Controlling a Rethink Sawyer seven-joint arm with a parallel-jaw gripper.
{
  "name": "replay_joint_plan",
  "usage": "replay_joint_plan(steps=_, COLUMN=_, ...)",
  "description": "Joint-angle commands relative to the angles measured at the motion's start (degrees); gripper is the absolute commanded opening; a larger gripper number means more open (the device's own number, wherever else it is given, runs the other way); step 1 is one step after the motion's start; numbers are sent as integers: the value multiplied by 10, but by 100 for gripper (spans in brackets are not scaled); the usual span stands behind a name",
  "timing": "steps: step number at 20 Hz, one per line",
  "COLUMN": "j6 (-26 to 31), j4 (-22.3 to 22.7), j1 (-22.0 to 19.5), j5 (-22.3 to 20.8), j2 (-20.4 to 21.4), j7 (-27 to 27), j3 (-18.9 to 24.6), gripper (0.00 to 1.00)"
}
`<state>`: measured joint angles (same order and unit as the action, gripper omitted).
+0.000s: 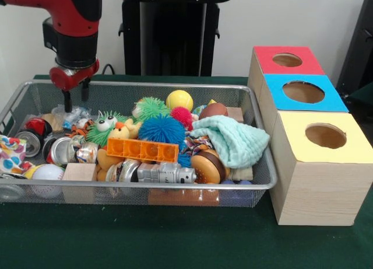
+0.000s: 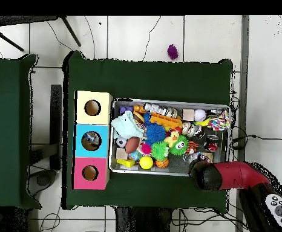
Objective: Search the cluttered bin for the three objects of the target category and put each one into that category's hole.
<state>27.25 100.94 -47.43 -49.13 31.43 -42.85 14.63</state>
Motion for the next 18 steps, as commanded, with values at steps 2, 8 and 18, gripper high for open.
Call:
replay_joint_plan(steps=2, j6=10, j4=-31, j1=-11, j5=-62, j2=-62, j7=43, j3=16, gripper=100)
replay_joint_plan(steps=8, j6=-6, j4=-43, j1=1, j5=-70, j2=-87, j7=16, j3=6, gripper=100)
replay_joint_plan(steps=18, j6=-21, j4=-58, j1=-16, j5=-80, j2=-135, j7=29, j3=11, gripper=100)
